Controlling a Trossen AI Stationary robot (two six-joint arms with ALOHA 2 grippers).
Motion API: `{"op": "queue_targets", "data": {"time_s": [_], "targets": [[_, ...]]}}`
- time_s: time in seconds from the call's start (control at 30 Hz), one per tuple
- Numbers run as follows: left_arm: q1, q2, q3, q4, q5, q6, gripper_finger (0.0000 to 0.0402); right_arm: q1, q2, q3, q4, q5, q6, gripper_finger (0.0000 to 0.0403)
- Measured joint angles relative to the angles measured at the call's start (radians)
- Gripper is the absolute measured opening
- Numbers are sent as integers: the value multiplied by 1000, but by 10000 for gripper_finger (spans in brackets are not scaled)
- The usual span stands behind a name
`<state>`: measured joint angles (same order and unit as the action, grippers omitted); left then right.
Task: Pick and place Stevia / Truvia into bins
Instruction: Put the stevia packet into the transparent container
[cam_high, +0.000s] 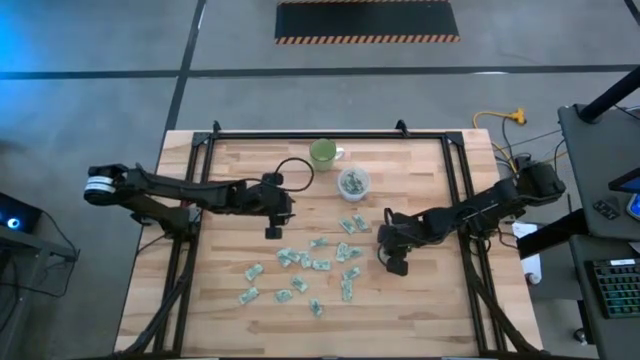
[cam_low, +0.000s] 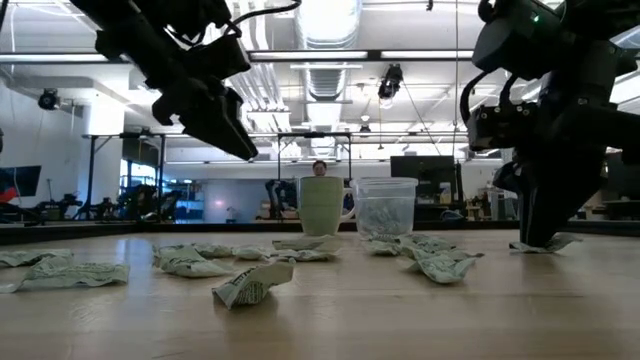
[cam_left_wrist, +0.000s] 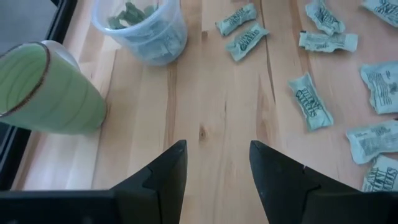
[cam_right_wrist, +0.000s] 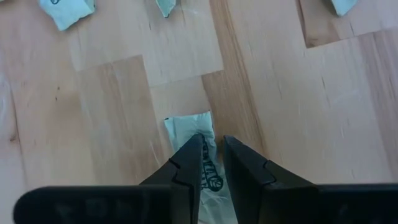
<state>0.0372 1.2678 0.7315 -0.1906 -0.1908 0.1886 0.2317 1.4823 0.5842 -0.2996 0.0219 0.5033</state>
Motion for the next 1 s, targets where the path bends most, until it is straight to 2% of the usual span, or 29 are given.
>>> {"op": "queue_targets", "data": {"time_s": [0.3, 0.57, 0.8, 1.0], "targets": [[0, 0, -1, -3, 0, -1, 158, 8, -22, -2, 2, 8, -5, 12], [0, 1, -1, -3, 0, 0, 158, 9, -34, -1, -1, 7, -51, 9], [0, 1, -2, -3, 0, 0, 158, 8, -41, 71, -2, 45, -211, 8], [0, 2, -2, -3, 0, 0, 158, 6, -42, 171, -10, 201, -437, 8]]}}
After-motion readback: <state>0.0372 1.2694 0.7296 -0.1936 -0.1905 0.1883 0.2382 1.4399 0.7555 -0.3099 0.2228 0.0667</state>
